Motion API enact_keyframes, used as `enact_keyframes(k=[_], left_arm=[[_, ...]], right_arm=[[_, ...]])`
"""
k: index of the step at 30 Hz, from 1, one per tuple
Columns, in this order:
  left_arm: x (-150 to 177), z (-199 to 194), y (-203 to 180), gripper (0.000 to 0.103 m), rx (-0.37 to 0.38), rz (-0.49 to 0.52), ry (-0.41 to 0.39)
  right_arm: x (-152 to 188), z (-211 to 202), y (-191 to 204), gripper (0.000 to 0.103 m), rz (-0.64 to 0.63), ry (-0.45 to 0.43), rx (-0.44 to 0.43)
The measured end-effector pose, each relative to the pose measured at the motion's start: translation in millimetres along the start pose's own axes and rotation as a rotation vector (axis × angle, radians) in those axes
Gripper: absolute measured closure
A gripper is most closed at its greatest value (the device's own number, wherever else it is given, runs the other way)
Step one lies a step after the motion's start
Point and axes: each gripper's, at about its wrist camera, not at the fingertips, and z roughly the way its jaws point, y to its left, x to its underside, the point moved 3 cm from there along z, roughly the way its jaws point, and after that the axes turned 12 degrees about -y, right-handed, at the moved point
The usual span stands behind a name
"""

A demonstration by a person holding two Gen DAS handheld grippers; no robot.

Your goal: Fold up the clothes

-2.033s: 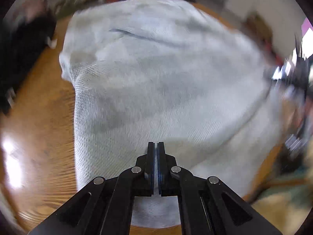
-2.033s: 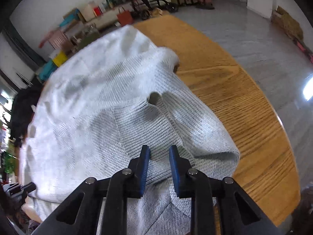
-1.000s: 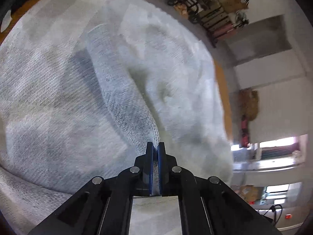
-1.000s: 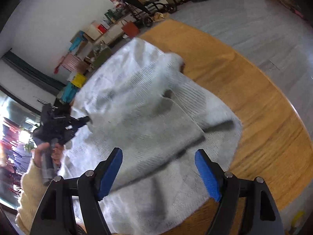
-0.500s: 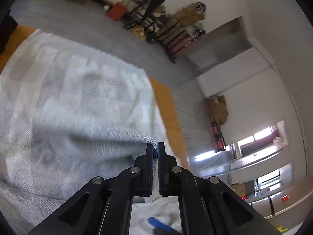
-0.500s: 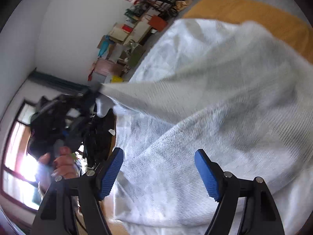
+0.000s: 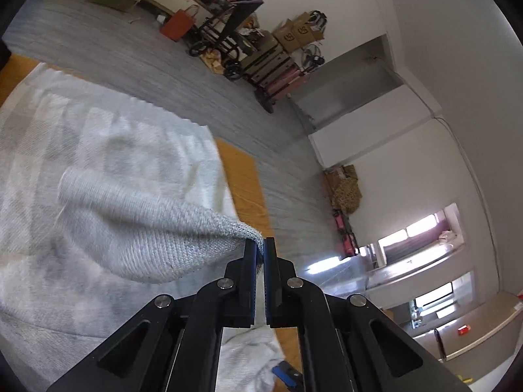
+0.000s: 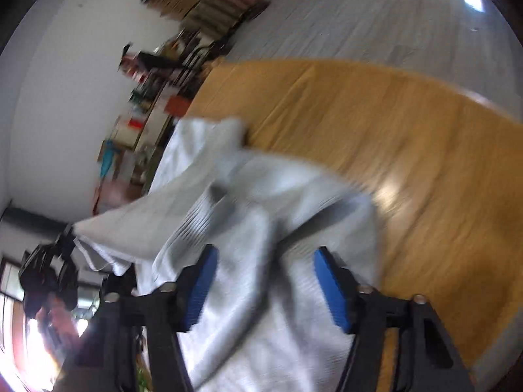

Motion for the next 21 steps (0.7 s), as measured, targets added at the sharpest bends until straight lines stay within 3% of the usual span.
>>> enact_keyframes(k=[2, 3, 7, 13, 14, 16, 19, 21], left_arm=[[-2, -2, -10, 0.1, 0.012, 0.015, -0.004], [-2, -3, -14, 0.1, 0.014, 0.023, -0.004], [-3, -8, -30, 0.1, 0.028, 0.053, 0.0], [-3, -15, -48, 0.1, 0.041, 0.091, -0.002], [-3, -15, -52, 0.1, 0.04, 0.107, -0.003], [-4, -16, -57, 0.1, 0.031, 0.14, -0.014], [-9, -13, -66, 0.1, 0.032, 0.161, -0.022], [-14, -7, -74, 0.1, 0.024, 0.17, -0.02]], right_arm=[[-7, -1, -11, 0.044, 0.013, -0.012, 0.023], [-8, 0, -15, 0.053, 0.014, -0.01, 0.028], [-18, 5, -22, 0.054, 0.021, -0.035, 0.032], [-23, 24, -2, 0.055, -0.005, -0.048, 0.035], [-24, 26, -2, 0.057, 0.004, -0.055, 0.046], [-27, 30, -2, 0.079, 0.029, -0.079, 0.036], [-41, 24, -9, 0.089, 0.11, -0.141, -0.026], [-52, 18, -17, 0.09, 0.187, -0.174, -0.08]])
